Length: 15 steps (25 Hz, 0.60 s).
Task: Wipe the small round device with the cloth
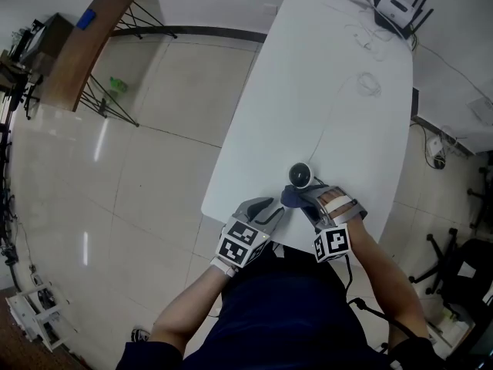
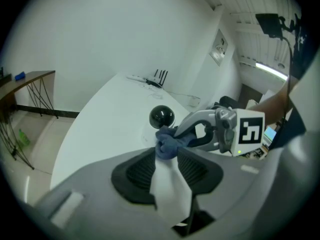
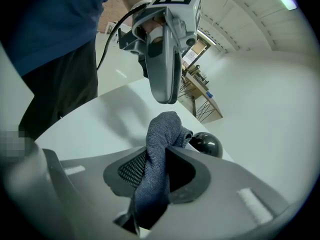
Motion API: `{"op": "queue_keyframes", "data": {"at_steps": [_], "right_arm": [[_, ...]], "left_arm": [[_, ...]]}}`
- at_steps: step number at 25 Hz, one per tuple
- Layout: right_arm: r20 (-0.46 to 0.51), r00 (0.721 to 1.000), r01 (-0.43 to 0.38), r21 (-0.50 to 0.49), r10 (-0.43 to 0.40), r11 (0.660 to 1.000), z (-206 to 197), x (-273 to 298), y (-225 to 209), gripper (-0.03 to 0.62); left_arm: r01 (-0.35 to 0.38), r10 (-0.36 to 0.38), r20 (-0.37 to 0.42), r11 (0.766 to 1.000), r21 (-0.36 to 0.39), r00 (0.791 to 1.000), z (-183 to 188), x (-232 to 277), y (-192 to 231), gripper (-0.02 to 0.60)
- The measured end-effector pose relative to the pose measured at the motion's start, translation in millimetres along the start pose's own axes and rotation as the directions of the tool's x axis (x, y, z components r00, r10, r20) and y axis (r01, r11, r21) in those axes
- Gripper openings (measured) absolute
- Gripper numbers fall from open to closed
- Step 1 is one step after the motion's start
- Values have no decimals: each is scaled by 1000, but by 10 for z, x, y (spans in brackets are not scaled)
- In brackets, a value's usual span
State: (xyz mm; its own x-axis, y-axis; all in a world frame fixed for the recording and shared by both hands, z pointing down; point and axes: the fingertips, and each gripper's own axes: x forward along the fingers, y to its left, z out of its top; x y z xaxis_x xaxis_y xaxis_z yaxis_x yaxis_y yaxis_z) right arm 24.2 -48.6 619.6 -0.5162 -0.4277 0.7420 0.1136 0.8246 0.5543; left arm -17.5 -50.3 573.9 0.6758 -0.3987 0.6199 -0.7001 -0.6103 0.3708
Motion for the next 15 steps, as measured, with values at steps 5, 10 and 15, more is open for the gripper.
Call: {"op": "queue_keyframes", "data": {"at_steps": [5,10,15], "right_arm": [[-44,996,-80,-24,79,997,-80,159,131,109],[-79,989,-130,-12,129,991,-106,239,183,109],[-14,993,-113,180,117,977,4,104,83,110]], "left_arm": [[-2,2,14,1000,-26,1000,4,-28,30,137],[-11,12,35,1000,-28,999,57,-67,43,137],[-8,8,25,1000,-15,1000,61,-117,-13,137]]}}
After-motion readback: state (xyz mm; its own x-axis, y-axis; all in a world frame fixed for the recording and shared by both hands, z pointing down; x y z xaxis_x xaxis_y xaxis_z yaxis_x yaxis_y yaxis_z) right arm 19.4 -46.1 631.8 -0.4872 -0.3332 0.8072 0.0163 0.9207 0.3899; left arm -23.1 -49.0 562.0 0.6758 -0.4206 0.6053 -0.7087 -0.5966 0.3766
